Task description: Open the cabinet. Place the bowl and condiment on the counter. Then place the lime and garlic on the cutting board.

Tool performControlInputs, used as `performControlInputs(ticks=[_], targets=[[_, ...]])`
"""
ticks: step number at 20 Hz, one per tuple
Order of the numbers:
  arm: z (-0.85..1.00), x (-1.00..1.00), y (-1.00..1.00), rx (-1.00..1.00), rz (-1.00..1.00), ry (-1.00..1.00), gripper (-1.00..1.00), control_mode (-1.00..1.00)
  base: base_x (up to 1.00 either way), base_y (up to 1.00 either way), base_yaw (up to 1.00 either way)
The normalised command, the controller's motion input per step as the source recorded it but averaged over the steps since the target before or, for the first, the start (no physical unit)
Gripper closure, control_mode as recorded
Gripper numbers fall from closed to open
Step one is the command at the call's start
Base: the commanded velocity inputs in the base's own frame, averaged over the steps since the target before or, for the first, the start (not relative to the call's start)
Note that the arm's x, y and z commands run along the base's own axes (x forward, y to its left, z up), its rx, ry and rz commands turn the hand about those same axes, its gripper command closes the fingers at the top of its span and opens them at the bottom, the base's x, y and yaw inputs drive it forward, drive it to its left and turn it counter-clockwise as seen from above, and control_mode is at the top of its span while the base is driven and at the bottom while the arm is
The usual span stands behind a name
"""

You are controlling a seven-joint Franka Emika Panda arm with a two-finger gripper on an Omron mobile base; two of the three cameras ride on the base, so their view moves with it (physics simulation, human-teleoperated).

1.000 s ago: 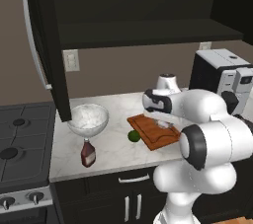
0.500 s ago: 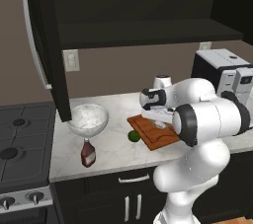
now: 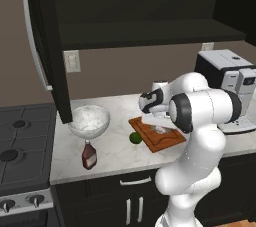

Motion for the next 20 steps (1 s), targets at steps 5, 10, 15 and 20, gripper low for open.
performControlInputs(ticks=[5, 10, 15, 20], targets=[[-0.42, 0.02, -0.03, 0.0, 0.0, 0.07, 1.0, -1.0, 0.0, 0.0, 0.0], [-0.32, 0.0, -0.02, 0.0, 0.0, 0.04, -1.0, -1.0, 0.0, 0.0, 0.0], [-0.02, -0.3, -0.16, 0.0, 0.0, -0.02, -1.0, -1.0, 0.0, 0.0, 0.0], [0.09, -0.48, 0.0, 0.0, 0.0, -0.11, -1.0, -1.0, 0.0, 0.0, 0.0]])
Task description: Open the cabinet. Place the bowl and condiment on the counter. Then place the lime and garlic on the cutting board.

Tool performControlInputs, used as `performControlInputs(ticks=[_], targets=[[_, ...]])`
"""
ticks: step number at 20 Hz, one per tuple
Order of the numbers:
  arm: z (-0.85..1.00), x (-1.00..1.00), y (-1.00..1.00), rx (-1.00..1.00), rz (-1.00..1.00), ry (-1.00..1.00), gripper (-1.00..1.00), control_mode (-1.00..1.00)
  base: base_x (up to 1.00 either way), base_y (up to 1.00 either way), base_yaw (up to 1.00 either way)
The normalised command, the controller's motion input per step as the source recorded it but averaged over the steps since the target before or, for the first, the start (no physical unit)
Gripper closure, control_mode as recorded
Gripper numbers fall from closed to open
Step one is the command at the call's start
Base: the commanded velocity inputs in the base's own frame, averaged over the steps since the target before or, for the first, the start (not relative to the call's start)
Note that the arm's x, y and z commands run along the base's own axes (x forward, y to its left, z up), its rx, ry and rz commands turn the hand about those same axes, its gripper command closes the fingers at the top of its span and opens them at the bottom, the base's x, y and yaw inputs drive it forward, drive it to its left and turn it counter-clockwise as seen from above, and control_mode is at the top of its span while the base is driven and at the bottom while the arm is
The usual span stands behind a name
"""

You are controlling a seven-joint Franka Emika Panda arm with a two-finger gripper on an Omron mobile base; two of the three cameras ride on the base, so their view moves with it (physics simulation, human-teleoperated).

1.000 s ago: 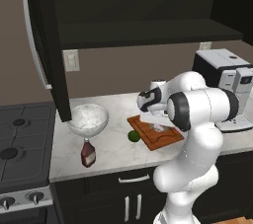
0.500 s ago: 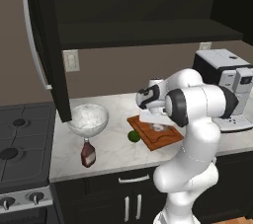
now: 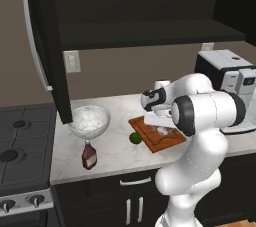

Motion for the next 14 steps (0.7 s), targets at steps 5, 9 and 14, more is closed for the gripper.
performControlInputs(ticks=[5, 9, 14], targets=[[0.26, -0.09, 0.08, 0.0, 0.0, -0.1, -1.0, -1.0, 0.0, 0.0, 0.0], [0.44, 0.02, 0.43, 0.0, 0.0, -0.13, -1.0, -1.0, 0.0, 0.0, 0.0], [0.64, 0.01, 0.34, 0.0, 0.0, -0.13, -1.0, -1.0, 0.0, 0.0, 0.0]])
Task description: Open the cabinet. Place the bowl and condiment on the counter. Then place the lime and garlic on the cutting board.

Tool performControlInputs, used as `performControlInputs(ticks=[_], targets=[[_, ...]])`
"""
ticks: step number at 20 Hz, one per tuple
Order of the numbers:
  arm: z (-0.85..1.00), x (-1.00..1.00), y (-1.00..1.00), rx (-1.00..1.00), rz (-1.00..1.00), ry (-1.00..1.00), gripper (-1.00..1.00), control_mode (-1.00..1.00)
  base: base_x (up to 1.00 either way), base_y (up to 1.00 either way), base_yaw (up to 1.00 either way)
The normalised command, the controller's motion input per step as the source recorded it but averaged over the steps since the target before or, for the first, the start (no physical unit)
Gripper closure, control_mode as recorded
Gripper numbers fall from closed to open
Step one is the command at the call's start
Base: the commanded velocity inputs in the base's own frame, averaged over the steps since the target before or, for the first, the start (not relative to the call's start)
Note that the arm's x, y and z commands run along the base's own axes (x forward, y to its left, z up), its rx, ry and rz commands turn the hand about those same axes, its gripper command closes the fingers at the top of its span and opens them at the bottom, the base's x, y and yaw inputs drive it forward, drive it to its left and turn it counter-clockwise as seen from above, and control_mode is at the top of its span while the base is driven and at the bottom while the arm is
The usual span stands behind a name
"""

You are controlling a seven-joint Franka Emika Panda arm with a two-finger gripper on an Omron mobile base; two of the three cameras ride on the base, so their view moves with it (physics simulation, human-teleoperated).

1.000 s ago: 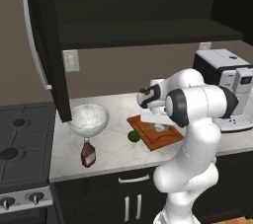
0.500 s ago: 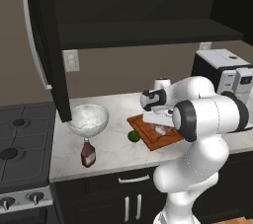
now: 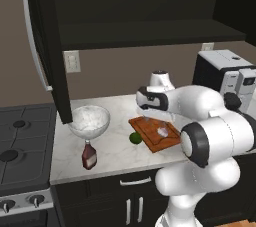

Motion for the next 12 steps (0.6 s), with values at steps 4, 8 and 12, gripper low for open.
performControlInputs(ticks=[4, 8, 12], targets=[[0.62, 0.0, 0.21, 0.0, 0.0, -0.04, -1.0, -1.0, 0.0, 0.0, 0.0], [0.37, 0.0, 0.05, 0.0, -0.03, 0.0, -1.0, -1.0, 0.0, 0.0, 0.0], [0.11, 0.0, 0.01, 0.02, -0.02, 0.01, -1.0, -1.0, 0.0, 0.0, 0.0]])
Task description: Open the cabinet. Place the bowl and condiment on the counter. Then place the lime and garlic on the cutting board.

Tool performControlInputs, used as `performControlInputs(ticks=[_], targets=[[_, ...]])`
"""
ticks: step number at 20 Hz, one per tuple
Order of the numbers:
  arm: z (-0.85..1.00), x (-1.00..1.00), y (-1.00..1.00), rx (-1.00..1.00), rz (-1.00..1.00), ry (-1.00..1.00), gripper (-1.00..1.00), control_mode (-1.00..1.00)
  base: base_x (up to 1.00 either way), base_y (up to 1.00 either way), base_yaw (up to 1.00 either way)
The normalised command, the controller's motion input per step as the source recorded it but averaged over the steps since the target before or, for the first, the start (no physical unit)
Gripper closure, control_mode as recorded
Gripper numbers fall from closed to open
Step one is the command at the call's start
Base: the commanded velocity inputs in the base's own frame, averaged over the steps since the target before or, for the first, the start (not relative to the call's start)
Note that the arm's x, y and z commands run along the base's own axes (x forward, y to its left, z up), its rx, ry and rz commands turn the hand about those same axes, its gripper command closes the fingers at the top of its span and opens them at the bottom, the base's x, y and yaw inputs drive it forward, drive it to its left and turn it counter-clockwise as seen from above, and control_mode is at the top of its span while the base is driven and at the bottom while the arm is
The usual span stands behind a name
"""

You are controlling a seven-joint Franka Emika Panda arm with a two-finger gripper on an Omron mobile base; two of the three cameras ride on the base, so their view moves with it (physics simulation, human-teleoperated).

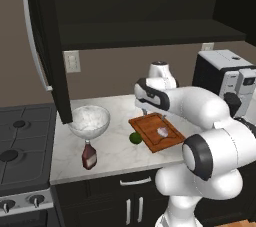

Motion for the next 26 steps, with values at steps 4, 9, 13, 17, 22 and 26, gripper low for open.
performControlInputs(ticks=[4, 9, 13, 17, 22, 26], targets=[[0.04, 0.0, 0.0, 0.0, 0.01, 0.07, -1.0, -1.0, 0.0, 0.0, 0.0], [0.0, 0.0, 0.03, 0.0, 0.07, 0.08, -1.0, -1.0, 0.0, 0.0, 0.0], [0.0, 0.0, 0.08, 0.0, 0.11, 0.09, -1.0, -1.0, 0.0, 0.0, 0.0], [0.0, 0.0, 0.19, 0.0, 0.22, 0.04, -1.0, -1.0, 0.0, 0.0, 0.0], [0.0, -0.25, 0.05, 0.0, 0.29, 0.0, -1.0, -1.0, 0.0, 0.0, 0.0], [-0.01, -0.36, 0.0, 0.0, 0.3, -0.04, -1.0, -1.0, 0.0, 0.0, 0.0]])
